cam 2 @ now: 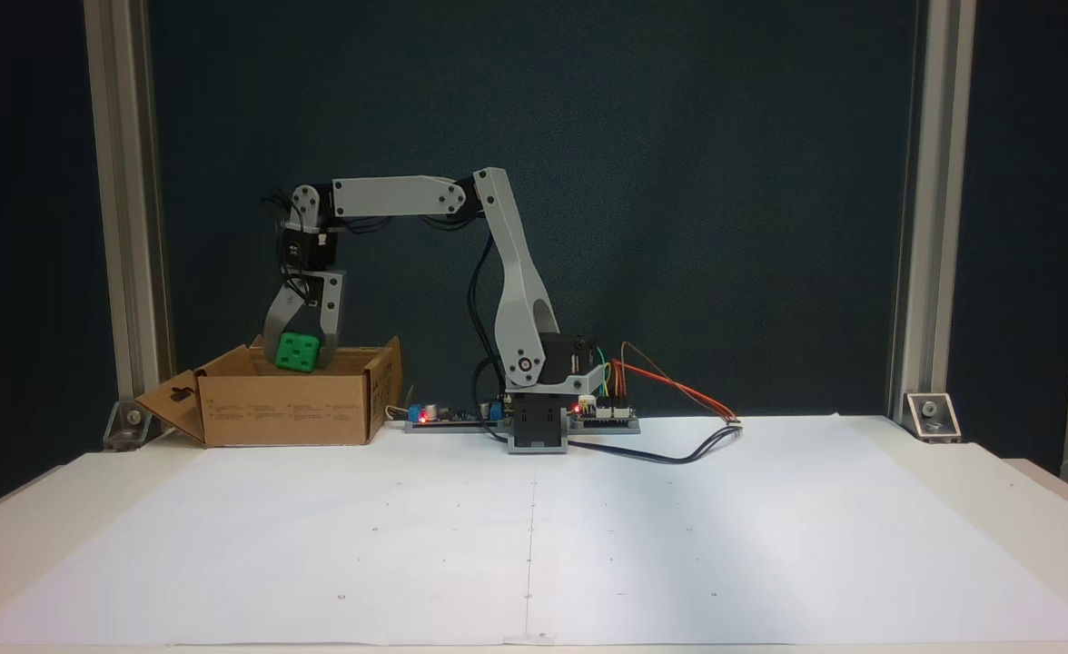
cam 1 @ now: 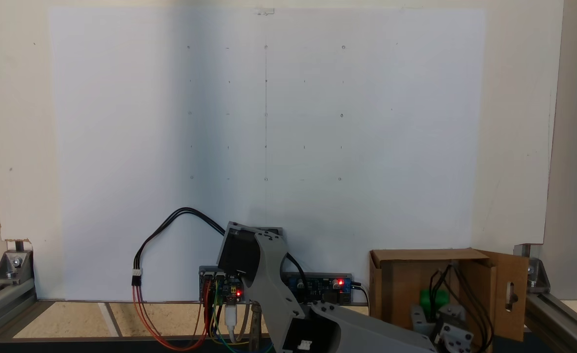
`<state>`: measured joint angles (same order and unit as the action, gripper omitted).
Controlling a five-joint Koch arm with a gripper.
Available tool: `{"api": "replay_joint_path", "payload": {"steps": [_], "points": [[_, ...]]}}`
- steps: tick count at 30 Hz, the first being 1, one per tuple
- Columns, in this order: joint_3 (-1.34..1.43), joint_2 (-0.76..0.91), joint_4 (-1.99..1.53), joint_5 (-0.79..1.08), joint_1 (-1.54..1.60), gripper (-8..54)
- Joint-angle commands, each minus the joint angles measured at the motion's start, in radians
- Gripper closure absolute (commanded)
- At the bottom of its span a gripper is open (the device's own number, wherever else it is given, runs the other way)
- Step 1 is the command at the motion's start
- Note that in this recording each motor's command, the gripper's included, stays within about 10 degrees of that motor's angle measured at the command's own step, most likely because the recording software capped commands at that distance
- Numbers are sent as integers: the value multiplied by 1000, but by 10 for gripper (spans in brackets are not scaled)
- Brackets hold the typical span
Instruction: Grasp a green dice and put it in the bin.
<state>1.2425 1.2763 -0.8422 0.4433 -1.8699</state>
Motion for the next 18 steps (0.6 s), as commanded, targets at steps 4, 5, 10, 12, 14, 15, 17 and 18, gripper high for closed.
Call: {"api": "replay_joint_path", "payload": {"steps": [4, 5, 10, 12, 14, 15, 17, 18], "points": [[-63, 17, 51, -12, -12, 52], [-64, 32, 71, -61, -5, 52], [-64, 247, 133, -293, 199, 23], [-64, 330, 135, -375, 346, 1], [-64, 400, 149, -443, 480, 0], [-64, 431, 150, -451, 550, 0], [-64, 465, 158, -453, 693, 0], [-60, 474, 160, -454, 767, 1]]}}
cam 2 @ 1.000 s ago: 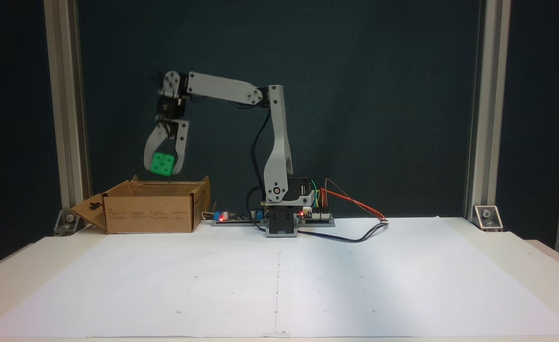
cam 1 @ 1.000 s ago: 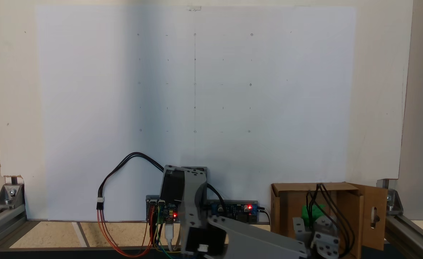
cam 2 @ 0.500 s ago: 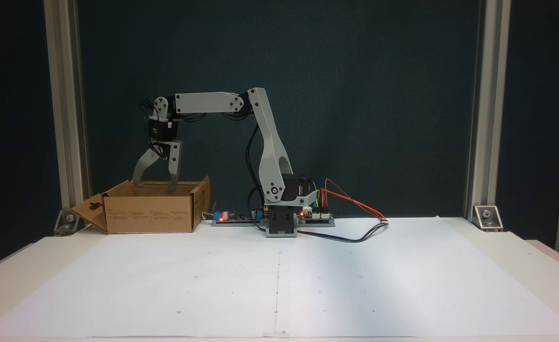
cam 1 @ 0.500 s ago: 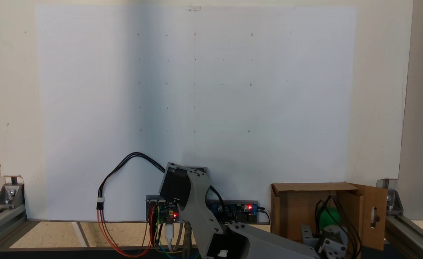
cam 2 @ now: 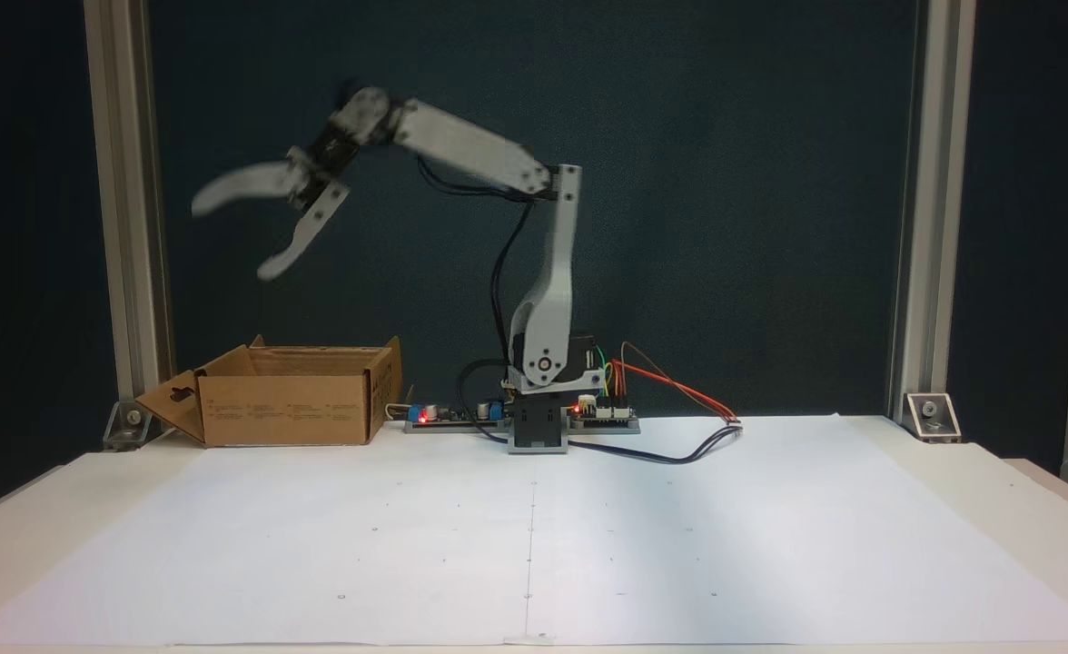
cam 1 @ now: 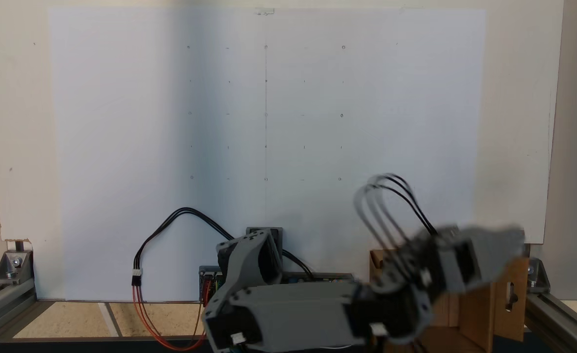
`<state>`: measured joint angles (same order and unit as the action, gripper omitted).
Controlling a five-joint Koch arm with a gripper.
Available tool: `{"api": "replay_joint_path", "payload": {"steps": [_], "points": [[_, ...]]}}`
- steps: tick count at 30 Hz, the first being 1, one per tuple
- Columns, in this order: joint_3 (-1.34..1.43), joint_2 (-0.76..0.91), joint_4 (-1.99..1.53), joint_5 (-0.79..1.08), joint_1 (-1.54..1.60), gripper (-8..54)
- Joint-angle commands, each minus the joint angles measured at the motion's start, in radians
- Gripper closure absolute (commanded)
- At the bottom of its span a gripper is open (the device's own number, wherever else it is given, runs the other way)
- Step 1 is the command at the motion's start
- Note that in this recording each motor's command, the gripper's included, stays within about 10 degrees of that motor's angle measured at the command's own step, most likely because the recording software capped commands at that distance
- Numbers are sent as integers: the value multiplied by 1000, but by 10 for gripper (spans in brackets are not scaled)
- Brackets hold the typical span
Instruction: Grasp a green dice and put it in the bin.
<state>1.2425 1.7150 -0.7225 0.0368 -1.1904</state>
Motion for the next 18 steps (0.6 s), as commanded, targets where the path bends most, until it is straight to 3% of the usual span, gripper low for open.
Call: {"api": "replay_joint_path", "payload": {"steps": [1, 14, 18], "points": [[-40, 44, 41, -58, 159, 7], [492, 334, 364, -89, 1095, 17], [727, 451, 547, -89, 1195, 18]]}}
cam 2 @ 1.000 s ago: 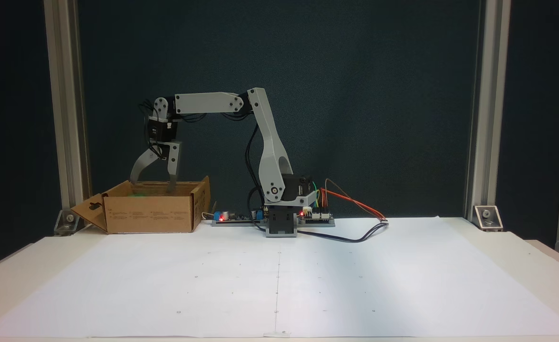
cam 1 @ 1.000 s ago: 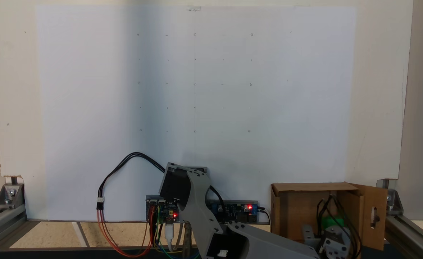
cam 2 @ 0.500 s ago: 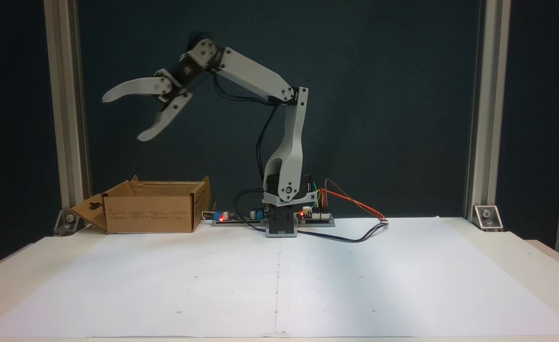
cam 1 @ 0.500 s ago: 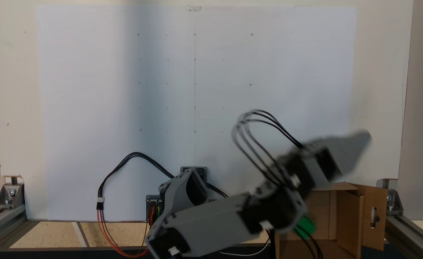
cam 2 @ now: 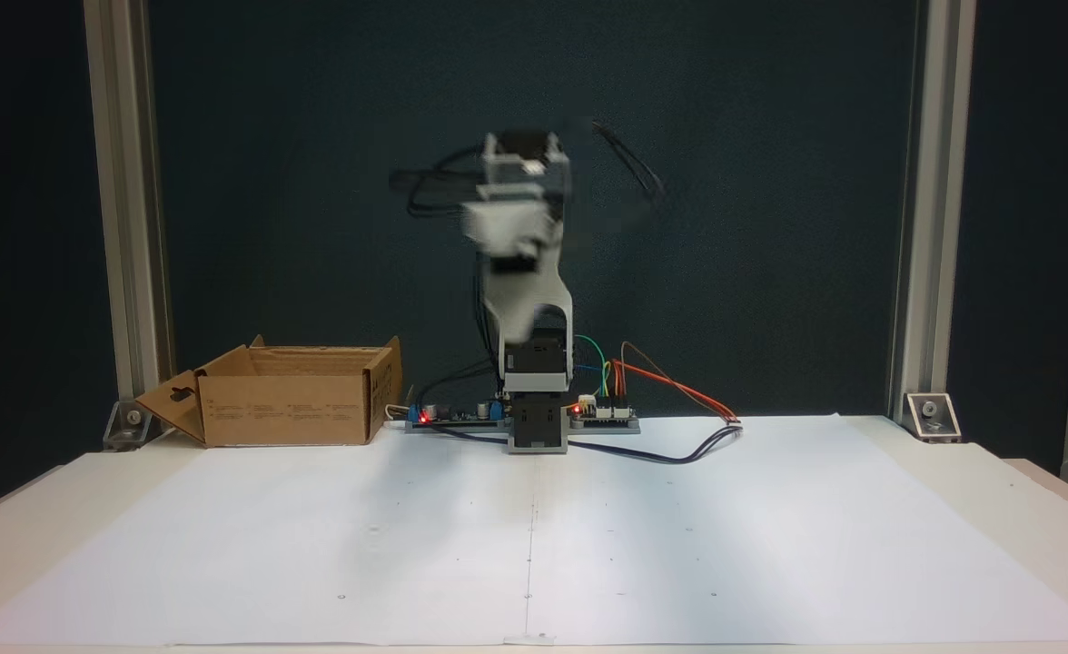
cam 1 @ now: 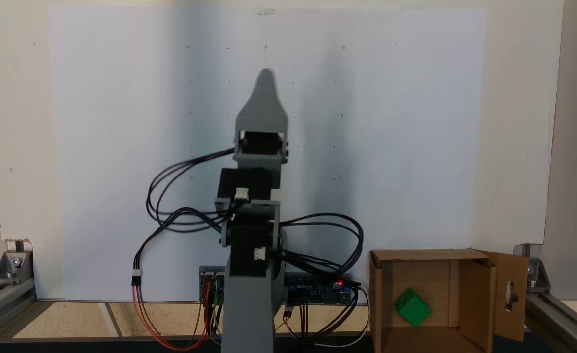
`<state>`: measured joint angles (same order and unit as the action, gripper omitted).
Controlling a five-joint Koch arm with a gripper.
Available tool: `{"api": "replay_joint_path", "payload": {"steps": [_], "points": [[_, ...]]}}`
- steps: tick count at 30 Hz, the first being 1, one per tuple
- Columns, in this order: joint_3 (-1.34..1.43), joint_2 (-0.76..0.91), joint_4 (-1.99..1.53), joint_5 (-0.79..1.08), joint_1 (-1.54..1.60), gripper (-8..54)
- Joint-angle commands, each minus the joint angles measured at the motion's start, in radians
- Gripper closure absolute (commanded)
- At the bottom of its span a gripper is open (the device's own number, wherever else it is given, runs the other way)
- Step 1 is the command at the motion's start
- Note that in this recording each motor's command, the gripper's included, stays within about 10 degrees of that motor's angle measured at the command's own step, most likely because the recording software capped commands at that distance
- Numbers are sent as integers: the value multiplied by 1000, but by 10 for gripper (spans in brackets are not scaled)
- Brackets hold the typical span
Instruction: Grasp a green dice and put it in the bin.
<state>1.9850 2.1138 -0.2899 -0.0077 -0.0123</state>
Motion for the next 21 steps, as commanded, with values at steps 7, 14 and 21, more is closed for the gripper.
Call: {"api": "replay_joint_path", "payload": {"steps": [7, 14, 21], "points": [[311, 218, 428, -40, 20, 4], [658, 255, 733, -37, 26, 5], [790, 255, 1021, -34, 28, 16]]}}
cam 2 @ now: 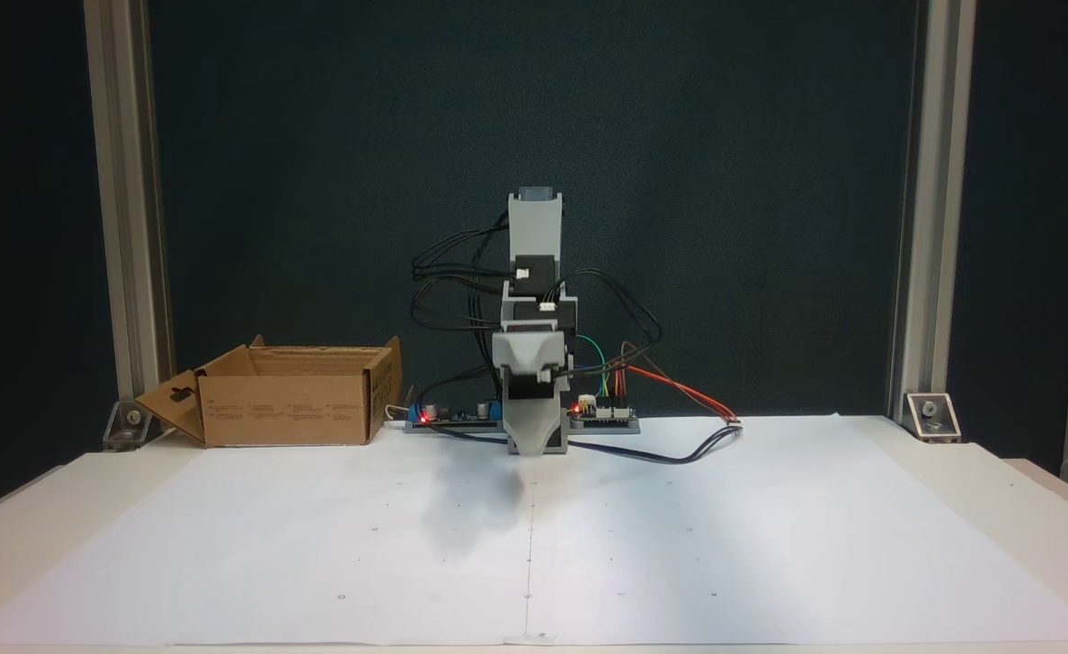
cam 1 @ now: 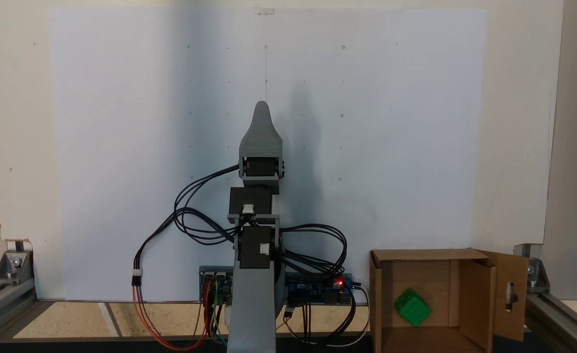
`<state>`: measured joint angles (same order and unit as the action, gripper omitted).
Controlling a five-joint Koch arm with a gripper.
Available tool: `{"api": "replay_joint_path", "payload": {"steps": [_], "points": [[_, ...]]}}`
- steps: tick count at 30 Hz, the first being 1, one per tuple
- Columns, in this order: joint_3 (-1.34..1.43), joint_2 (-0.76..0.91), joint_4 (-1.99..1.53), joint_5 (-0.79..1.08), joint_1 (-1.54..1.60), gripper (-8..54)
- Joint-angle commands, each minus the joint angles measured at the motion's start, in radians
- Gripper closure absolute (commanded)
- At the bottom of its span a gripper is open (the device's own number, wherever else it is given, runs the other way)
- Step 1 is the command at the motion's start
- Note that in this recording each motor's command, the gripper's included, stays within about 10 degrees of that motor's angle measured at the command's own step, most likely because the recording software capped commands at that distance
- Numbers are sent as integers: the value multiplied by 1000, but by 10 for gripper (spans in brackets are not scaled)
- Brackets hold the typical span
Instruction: Grasp a green dice and put it in the bin.
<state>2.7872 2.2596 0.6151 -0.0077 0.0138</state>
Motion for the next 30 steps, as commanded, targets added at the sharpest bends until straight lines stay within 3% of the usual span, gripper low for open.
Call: {"api": "replay_joint_path", "payload": {"steps": [1, 22, 30], "points": [[5, 109, 159, -32, 2, 16], [339, 107, 1007, 11, 3, 11], [339, 107, 1026, 11, 5, 10]]}}
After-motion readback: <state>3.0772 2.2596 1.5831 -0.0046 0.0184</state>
